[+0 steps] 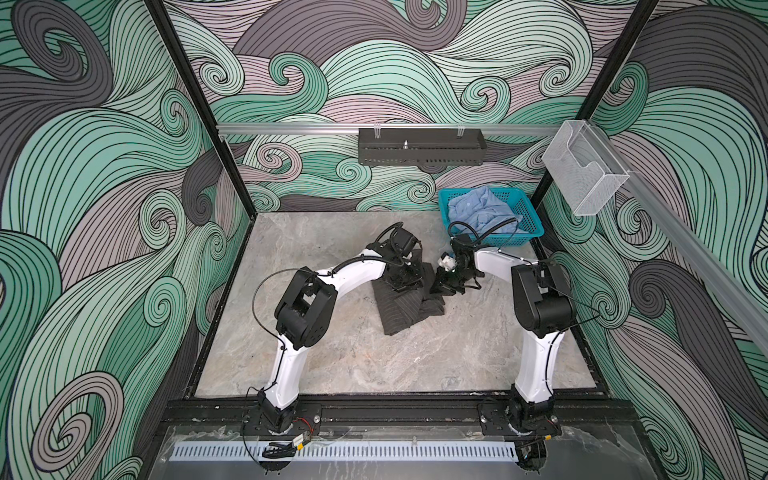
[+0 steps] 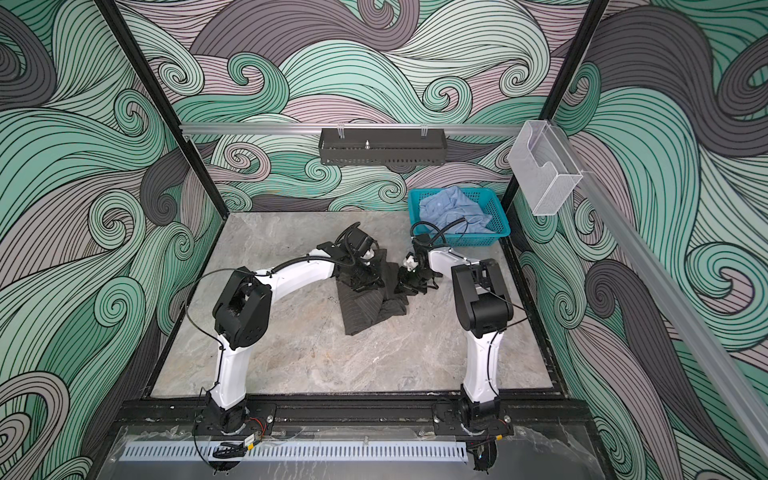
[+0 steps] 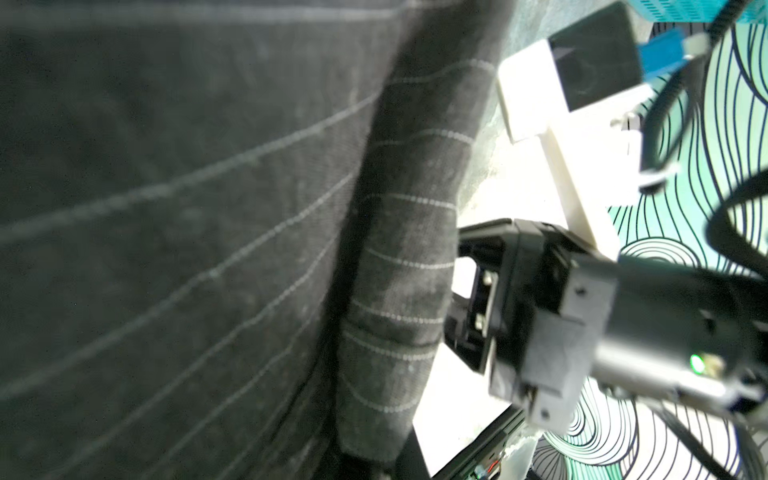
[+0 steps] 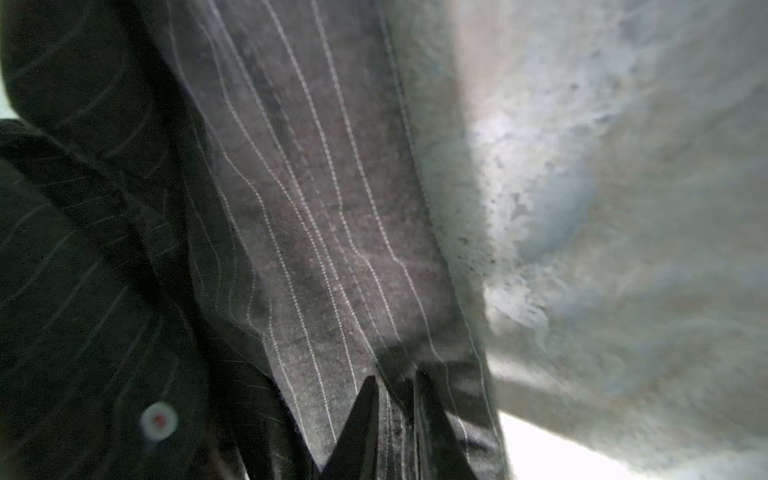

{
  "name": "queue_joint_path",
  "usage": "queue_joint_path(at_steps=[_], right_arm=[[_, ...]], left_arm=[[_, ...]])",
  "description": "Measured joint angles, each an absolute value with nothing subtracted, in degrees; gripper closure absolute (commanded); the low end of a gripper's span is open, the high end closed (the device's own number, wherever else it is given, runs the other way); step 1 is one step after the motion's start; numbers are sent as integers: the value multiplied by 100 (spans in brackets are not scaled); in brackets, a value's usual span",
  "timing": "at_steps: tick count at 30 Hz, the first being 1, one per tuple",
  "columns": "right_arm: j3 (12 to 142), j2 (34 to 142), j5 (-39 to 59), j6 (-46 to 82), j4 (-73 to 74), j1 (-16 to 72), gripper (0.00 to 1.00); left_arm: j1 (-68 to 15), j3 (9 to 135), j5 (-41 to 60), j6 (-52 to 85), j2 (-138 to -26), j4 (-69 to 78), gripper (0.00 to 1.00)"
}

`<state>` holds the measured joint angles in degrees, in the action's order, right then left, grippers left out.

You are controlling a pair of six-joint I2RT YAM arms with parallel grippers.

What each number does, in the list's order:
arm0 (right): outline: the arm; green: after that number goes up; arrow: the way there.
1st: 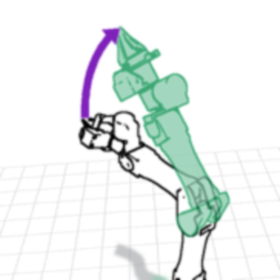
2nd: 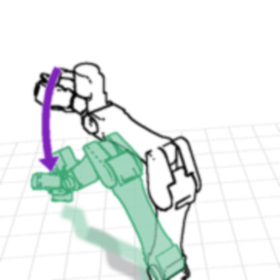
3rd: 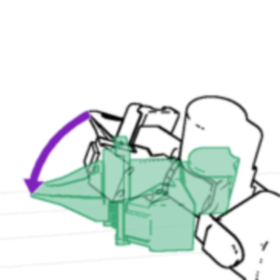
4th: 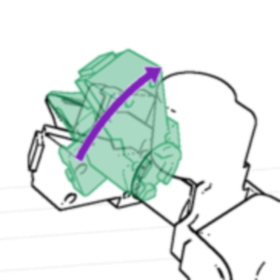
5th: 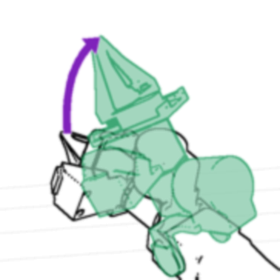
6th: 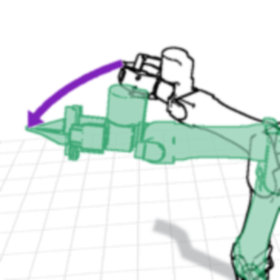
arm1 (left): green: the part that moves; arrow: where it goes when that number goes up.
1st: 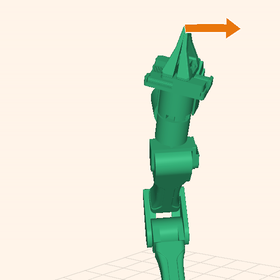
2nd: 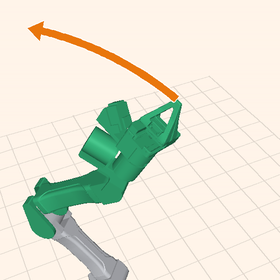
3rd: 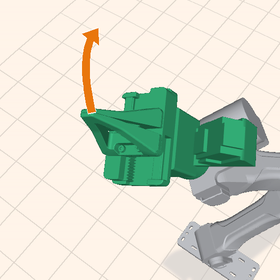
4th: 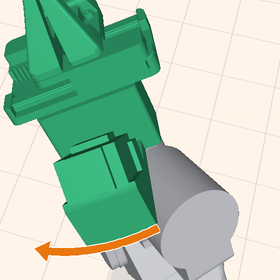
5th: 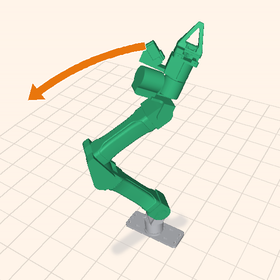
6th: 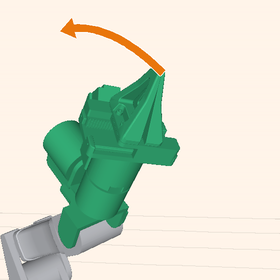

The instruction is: Fold and stack the long sleeve shirts

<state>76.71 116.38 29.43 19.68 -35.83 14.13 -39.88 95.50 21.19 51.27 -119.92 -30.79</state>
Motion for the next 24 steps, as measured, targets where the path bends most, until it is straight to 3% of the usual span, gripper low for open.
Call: queue_joint_path(at_steps=[13, 24], right_arm=[[6917, 11139, 3022, 2471, -3035, 1496, 81], [6082, 10862, 3201, 3795, -1538, 2617, 79]], left_arm=[[-3959, 9196, 2147, 5476, -12066, -2659, 100], [-3450, 7732, 2324, 4733, -11220, -2862, 100]])
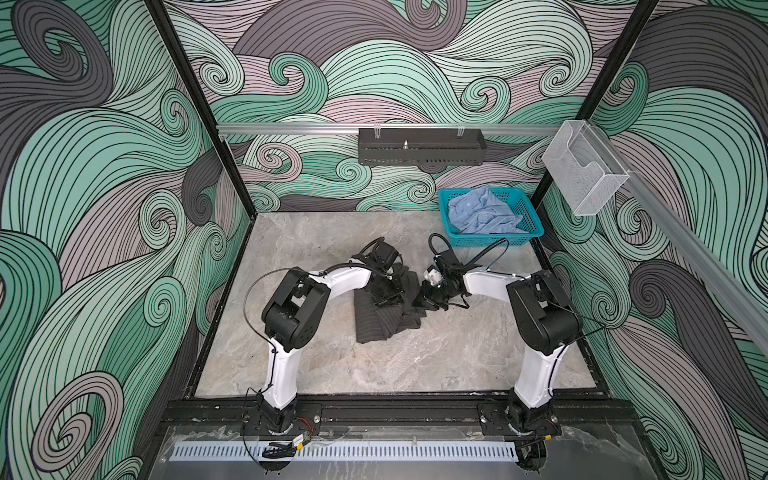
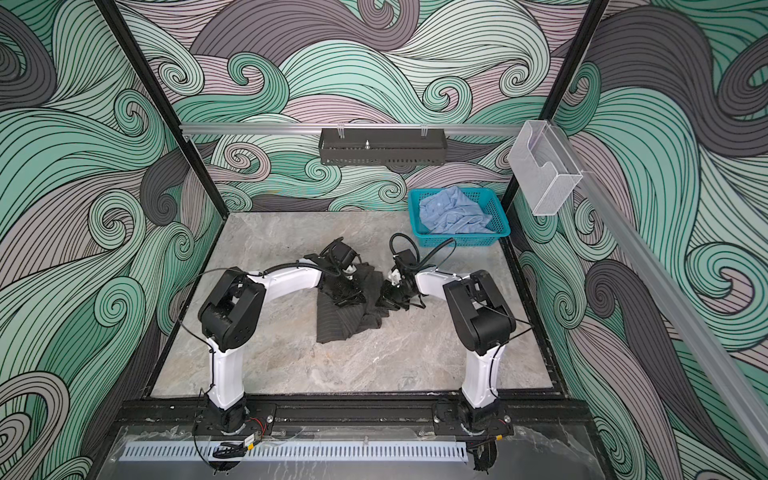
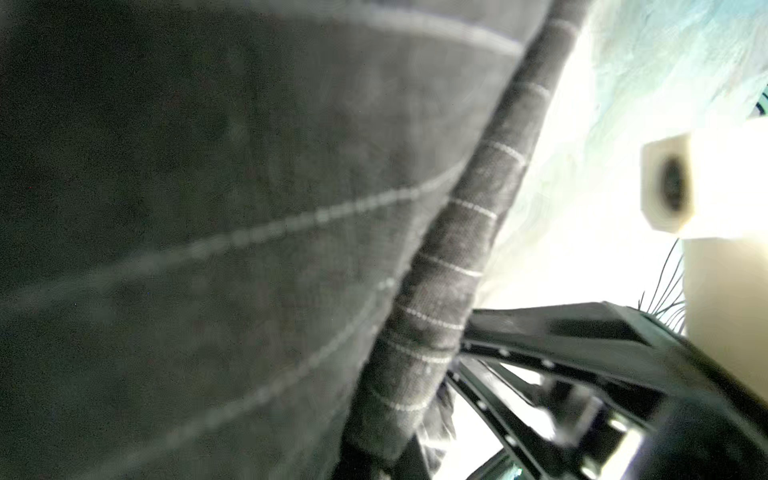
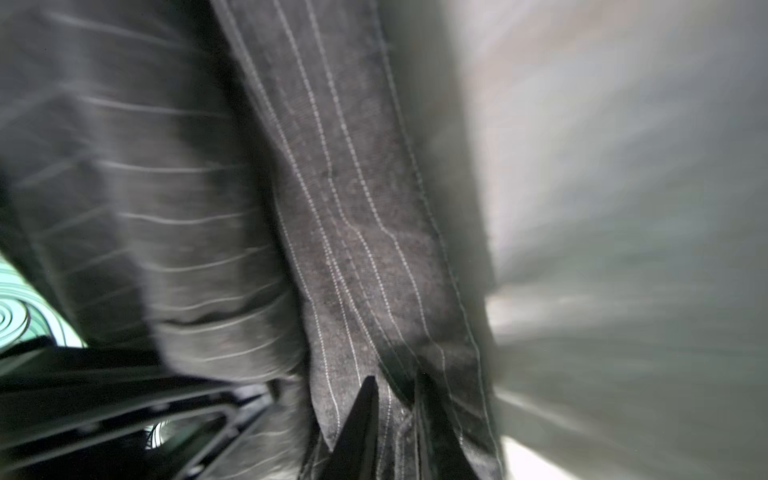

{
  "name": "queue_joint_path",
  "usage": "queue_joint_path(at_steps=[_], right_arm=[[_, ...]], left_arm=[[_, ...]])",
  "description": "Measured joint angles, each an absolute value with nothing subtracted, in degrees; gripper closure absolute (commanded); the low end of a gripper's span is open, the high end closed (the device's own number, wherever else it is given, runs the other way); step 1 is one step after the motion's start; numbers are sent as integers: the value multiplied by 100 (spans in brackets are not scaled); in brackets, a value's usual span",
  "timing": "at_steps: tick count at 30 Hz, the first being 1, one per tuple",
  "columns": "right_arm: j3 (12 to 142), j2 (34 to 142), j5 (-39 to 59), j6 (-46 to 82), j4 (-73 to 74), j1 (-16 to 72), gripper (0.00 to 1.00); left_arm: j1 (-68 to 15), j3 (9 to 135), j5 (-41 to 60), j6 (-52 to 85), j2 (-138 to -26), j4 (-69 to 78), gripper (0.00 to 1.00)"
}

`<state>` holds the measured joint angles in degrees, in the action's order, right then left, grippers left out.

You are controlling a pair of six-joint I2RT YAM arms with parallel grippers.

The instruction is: Fold and stack the long sleeve shirts

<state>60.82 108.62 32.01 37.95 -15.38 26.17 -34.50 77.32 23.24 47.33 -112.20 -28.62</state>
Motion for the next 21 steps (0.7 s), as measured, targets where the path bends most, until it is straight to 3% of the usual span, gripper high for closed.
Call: queue_joint_path(at_steps=[6, 8, 14, 21], right_arm=[[5902, 10468, 3131, 4128, -1223, 2919, 59], [5977, 10228, 3024, 4082, -1337, 2816, 58], [6438, 10106, 2842, 3747, -1577, 2416, 65], [6549, 10919, 2963, 3487, -1798, 2292, 71]], left_arm=[[-3256, 7483, 2331, 4469, -10669, -3006, 100], [-3258, 7476, 2342, 4429, -10663, -3002, 100], [-3260, 7413, 2353, 4427, -10663, -2998, 100], [-3286, 7413, 2311, 4720, -10663, -2917, 100]])
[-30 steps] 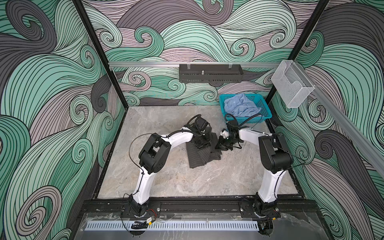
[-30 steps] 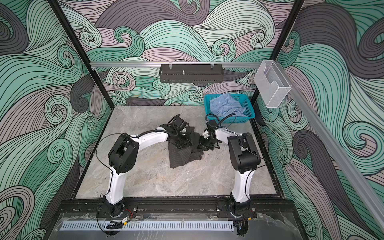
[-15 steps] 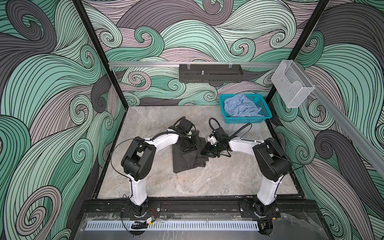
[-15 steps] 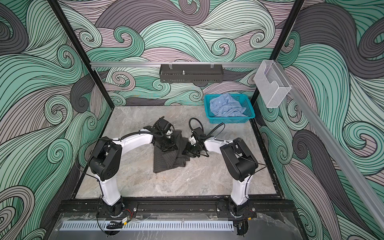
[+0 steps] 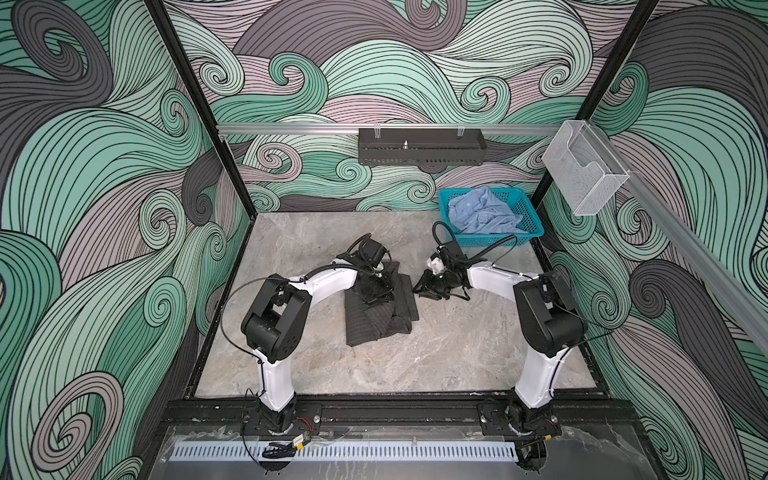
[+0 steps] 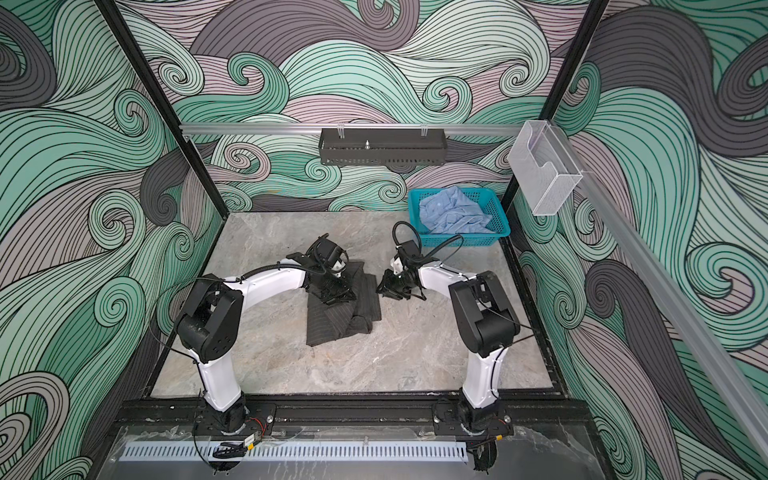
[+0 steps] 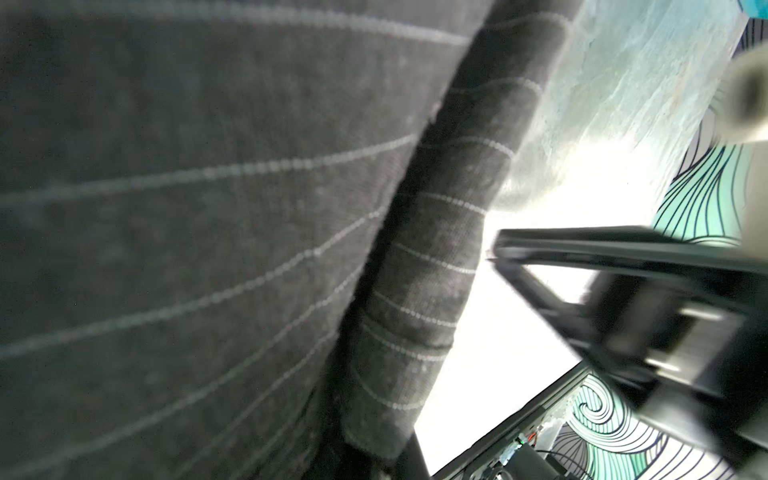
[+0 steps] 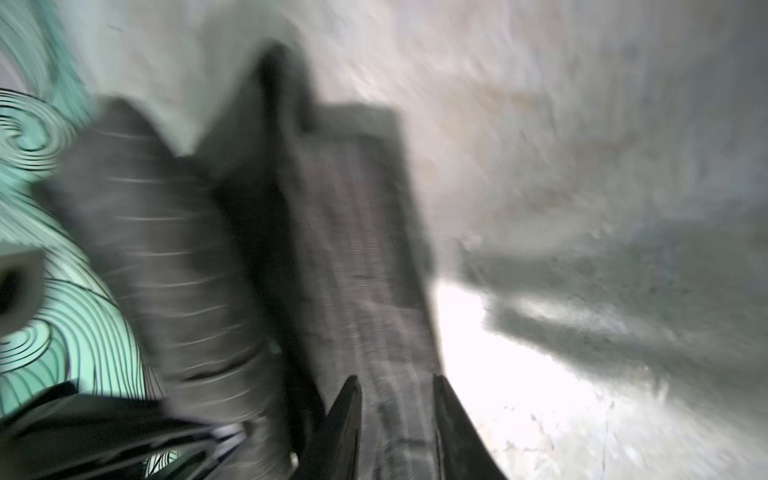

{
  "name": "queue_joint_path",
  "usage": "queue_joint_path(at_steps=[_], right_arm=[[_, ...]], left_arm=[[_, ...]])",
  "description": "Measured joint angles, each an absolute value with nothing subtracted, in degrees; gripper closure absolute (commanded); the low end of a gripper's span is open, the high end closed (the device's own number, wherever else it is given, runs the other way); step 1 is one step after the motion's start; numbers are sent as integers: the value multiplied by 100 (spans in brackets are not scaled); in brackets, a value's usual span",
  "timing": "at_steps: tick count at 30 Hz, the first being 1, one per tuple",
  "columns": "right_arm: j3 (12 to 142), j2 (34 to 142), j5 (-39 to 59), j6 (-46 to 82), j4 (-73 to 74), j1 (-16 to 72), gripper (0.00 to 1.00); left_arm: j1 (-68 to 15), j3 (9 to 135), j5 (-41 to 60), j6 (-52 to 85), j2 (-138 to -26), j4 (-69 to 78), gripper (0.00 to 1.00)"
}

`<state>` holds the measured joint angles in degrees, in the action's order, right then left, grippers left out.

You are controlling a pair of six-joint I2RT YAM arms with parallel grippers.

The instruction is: Fold and stack the long sleeve shirts

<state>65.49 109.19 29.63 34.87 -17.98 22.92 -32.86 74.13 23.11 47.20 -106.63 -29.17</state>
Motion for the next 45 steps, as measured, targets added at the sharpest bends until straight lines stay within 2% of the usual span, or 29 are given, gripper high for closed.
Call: queue_joint_path(at_steps=[11, 25, 28, 30, 35, 41, 45], right_arm=[[6337, 11085, 3376, 3481, -1640, 2429, 82], [6187, 11085, 3500, 3601, -1374, 2482, 84], [6187, 11083, 3489, 3594, -1385, 2480, 83], [6187, 11074, 3476, 3579, -1400, 2480, 82], [6189, 10890, 3310, 3472, -1619, 2445, 73], [6394, 10184, 2840, 3168, -2388, 2311, 62], [6788, 9653, 2574, 2926, -2851, 2298, 65]], left_arm=[[-3660, 7673, 2045, 5494, -10678, -2700, 100], [-3804, 7907, 1562, 6180, -11163, -2436, 100], [-3804, 7907, 1544, 6246, -11218, -2432, 89], [-3804, 7907, 1542, 6292, -11218, -2412, 68], [-3765, 7907, 1559, 6351, -11196, -2235, 51], [-3636, 7894, 1566, 6195, -10573, -2193, 44], [-3538, 7791, 1455, 5953, -9686, -2296, 45]])
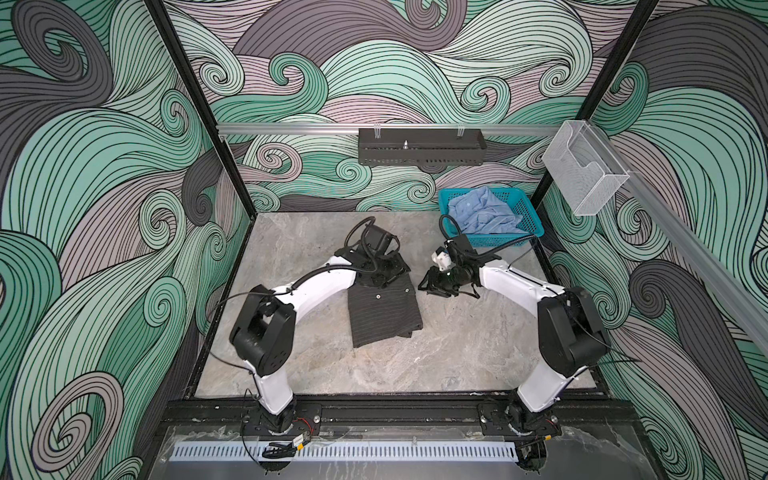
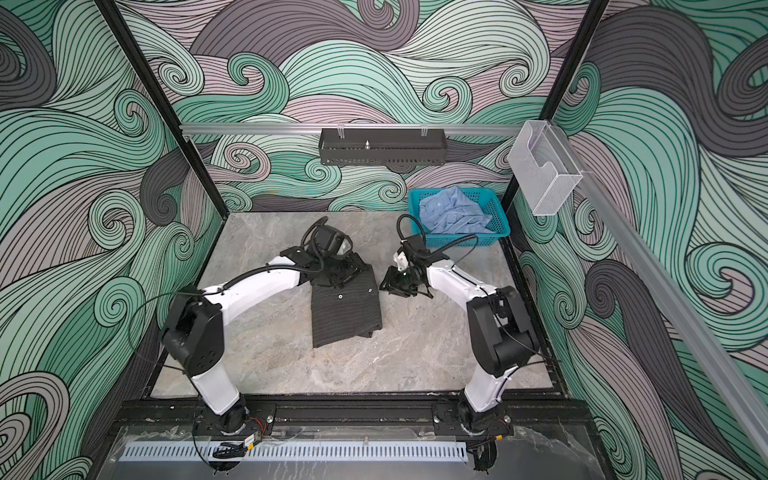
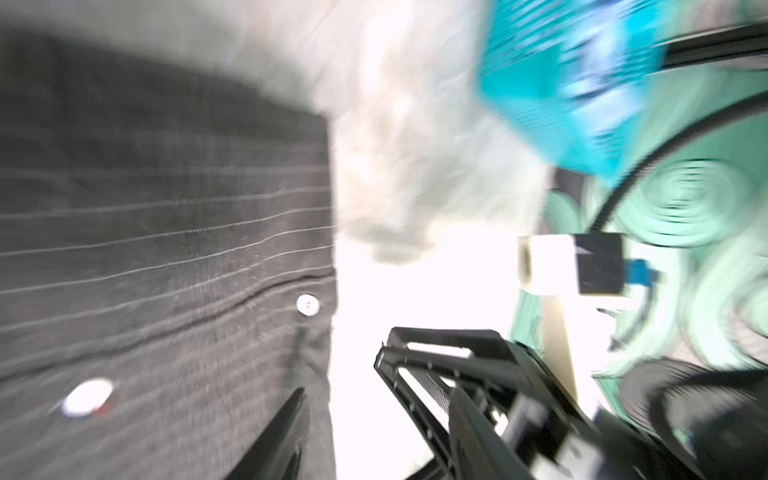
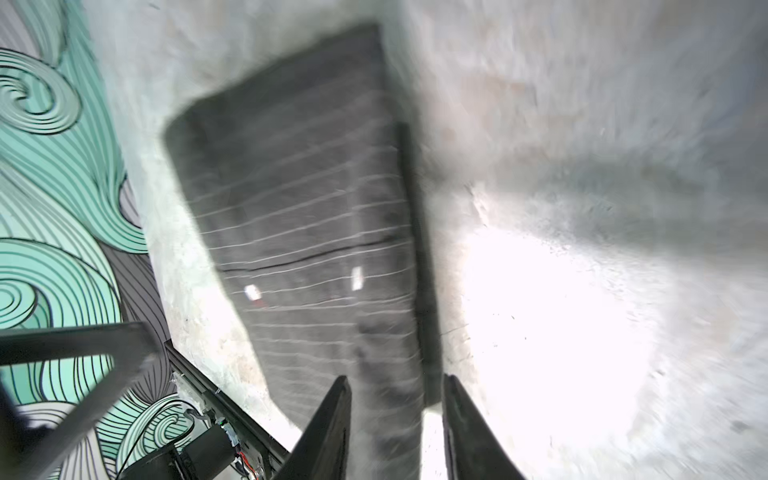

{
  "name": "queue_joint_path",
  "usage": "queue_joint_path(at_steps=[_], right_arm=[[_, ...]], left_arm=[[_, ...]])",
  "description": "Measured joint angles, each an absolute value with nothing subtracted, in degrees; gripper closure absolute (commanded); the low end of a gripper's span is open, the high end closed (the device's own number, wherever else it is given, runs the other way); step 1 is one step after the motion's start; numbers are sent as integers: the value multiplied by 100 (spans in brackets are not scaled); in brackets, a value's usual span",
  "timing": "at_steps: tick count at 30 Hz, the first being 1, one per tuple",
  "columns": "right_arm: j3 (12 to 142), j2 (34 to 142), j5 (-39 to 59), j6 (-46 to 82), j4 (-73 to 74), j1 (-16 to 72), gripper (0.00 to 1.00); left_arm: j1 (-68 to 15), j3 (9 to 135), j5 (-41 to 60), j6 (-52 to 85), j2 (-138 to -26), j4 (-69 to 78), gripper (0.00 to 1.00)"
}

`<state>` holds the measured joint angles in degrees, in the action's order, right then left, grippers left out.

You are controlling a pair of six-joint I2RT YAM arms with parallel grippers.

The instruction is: Fold and stack the long sleeve shirts

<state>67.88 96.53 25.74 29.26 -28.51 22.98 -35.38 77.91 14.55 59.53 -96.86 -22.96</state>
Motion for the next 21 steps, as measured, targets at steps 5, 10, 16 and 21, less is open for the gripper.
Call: queue_joint_path(at_steps=[5, 10, 16, 21], right_arm=[[7098, 9502, 2716, 2770, -2991, 2696, 74], [7157, 10228, 3017, 2694, -2923, 3114, 76], [7150, 11216, 3035, 2499, -2958, 3033, 76], [7148, 11351, 3151, 2477, -2915, 2954, 75]], left_arm=[[-3232, 6901, 1393, 5577, -8849, -2290, 45], [-2766, 6348, 1452, 5061, -9583, -2615, 43], [-2392, 6523, 1675, 4493, -10324, -2945, 41], [-2252, 6587, 1859, 4233, -10405, -3085, 41]])
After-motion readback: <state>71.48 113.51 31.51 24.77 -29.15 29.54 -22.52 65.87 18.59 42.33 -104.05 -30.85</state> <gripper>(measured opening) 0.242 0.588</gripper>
